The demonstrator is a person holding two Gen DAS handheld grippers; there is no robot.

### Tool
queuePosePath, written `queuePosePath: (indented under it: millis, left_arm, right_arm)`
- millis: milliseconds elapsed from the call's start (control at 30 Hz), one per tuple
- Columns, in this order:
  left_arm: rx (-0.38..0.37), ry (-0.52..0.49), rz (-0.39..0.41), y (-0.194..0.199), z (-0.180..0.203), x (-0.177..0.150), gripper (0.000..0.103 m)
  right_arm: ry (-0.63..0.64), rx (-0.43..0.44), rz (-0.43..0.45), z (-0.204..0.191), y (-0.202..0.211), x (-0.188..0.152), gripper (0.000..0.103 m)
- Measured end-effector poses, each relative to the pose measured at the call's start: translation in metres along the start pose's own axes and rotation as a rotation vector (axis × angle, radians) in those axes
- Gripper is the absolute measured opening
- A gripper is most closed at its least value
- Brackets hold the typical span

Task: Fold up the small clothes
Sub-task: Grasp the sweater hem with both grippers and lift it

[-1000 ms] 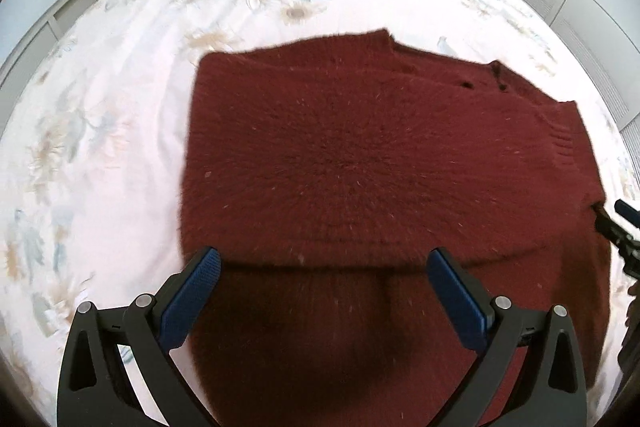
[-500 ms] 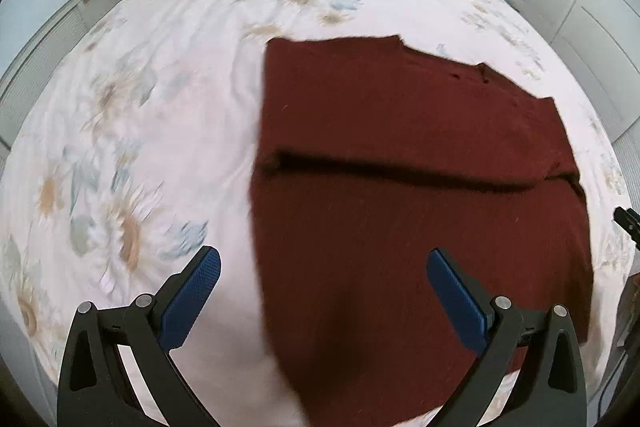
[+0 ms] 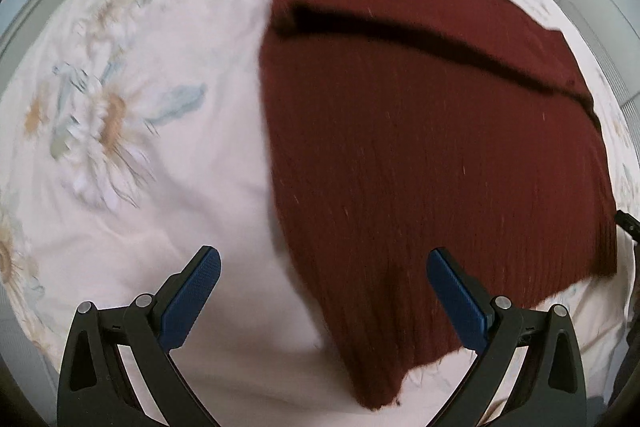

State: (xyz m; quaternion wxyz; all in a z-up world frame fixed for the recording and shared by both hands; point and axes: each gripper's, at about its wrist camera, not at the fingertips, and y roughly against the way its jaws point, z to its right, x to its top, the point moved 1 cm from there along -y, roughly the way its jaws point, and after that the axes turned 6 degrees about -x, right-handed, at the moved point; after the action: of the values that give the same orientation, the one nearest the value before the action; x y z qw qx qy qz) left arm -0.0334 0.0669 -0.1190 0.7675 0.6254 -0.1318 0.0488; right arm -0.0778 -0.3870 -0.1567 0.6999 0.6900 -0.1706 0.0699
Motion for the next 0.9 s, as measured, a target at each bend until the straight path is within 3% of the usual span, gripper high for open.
queuePosePath:
  millis: [167,200,233,333,367,433,467,500,533,633,900]
  left_arm:
    - [-0.01,-0.021,-0.035,-0.012,0.007,-0.012,0.101]
    - [-0.024,-0.021,-0.045,-0.015,0.008,-0.015,0.097]
    - [-0.041,-0.024,-0.059,-0.018,0.009,-0.018,0.087]
    - [-0.04,-0.065,-0.084,-0.025,0.016,-0.024,0.071]
    - [-0.051,-0.083,-0.083,-0.024,0.02,-0.025,0.066]
    - [-0.073,-0.099,-0.086,-0.021,0.024,-0.024,0.044]
    - [-0.075,-0.104,-0.088,-0.019,0.026,-0.023,0.037]
    - [-0.086,-0.103,-0.091,-0.018,0.026,-0.022,0.022]
    - [-0.112,-0.095,-0.096,-0.017,0.026,-0.021,0.011]
    - [-0.139,-0.08,-0.095,-0.01,0.028,-0.017,0.01]
    - [-0.186,-0.085,0.05,0.046,0.034,0.021,0.009]
  right_arm:
    - [0.019,0.011,-0.04,-0.005,-0.009,-0.014,0.102]
    - [0.03,0.009,-0.044,-0.007,-0.009,-0.015,0.1]
    - [0.039,0.007,-0.049,-0.009,-0.009,-0.016,0.099]
    - [0.046,0.02,-0.076,-0.013,-0.012,-0.019,0.083]
    - [0.043,0.03,-0.085,-0.014,-0.013,-0.02,0.072]
    - [0.031,0.06,-0.115,-0.015,-0.017,-0.021,0.058]
    - [0.028,0.077,-0.126,-0.017,-0.017,-0.022,0.04]
    - [0.026,0.118,-0.138,-0.018,-0.018,-0.022,0.023]
    - [0.017,0.158,-0.148,-0.02,-0.018,-0.022,0.019]
    - [0.043,0.16,-0.136,-0.024,-0.01,-0.016,0.013]
    - [0.001,0.228,0.018,-0.02,0.04,0.032,0.013]
